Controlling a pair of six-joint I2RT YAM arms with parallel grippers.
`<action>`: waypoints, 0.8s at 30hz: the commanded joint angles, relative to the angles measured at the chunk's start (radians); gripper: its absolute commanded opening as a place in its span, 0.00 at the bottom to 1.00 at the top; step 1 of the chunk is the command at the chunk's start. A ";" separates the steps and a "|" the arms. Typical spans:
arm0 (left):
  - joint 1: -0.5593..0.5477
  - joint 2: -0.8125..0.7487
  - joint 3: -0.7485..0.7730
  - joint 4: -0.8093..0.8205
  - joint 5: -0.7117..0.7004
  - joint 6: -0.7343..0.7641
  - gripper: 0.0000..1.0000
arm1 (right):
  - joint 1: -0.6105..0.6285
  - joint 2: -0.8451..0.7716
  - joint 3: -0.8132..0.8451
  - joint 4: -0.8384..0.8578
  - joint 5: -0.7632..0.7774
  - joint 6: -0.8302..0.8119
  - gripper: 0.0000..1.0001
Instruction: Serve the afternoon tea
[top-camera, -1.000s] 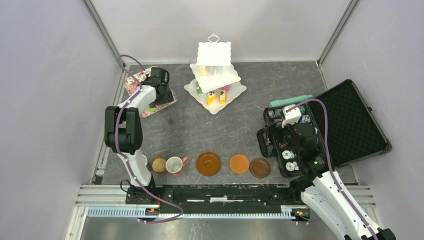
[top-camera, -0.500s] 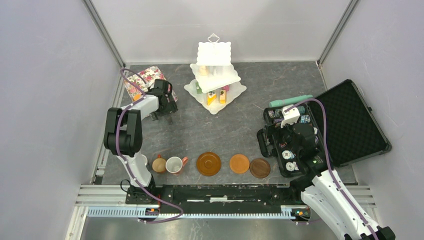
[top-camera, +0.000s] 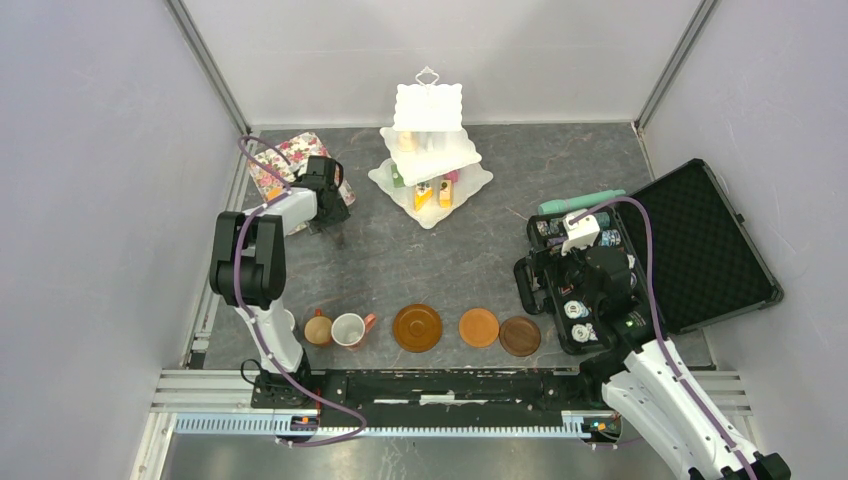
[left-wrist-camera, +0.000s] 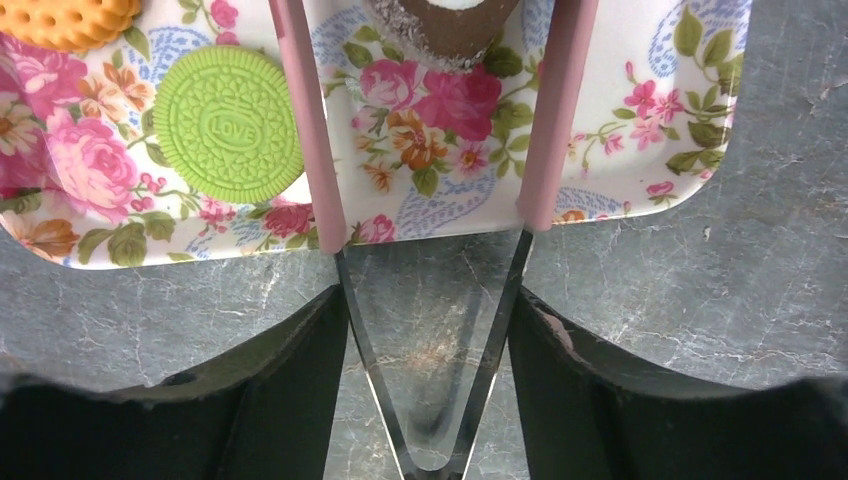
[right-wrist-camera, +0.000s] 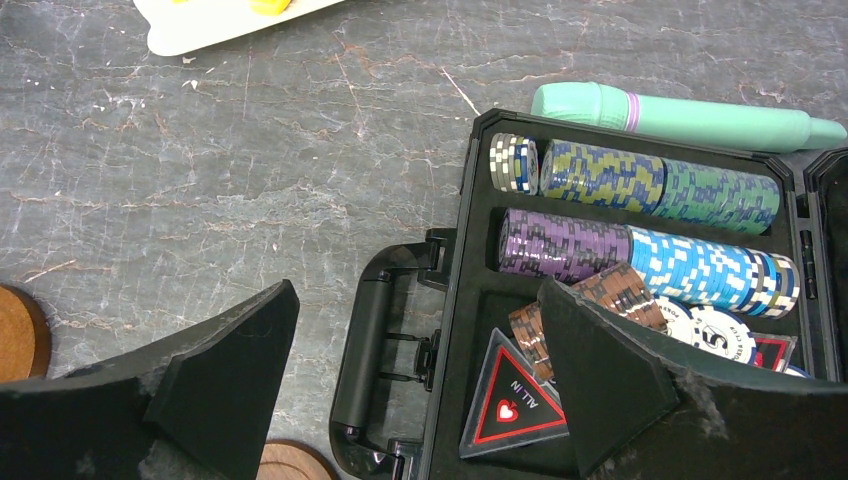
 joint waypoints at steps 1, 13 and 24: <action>0.006 -0.038 0.012 0.034 -0.028 -0.041 0.61 | 0.003 -0.003 -0.007 0.035 -0.005 0.011 0.98; 0.019 -0.151 0.047 -0.079 0.006 -0.015 0.29 | 0.003 -0.010 -0.007 0.035 -0.005 0.011 0.98; 0.054 -0.265 0.125 -0.229 0.172 0.048 0.18 | 0.004 -0.011 -0.004 0.031 -0.003 0.010 0.98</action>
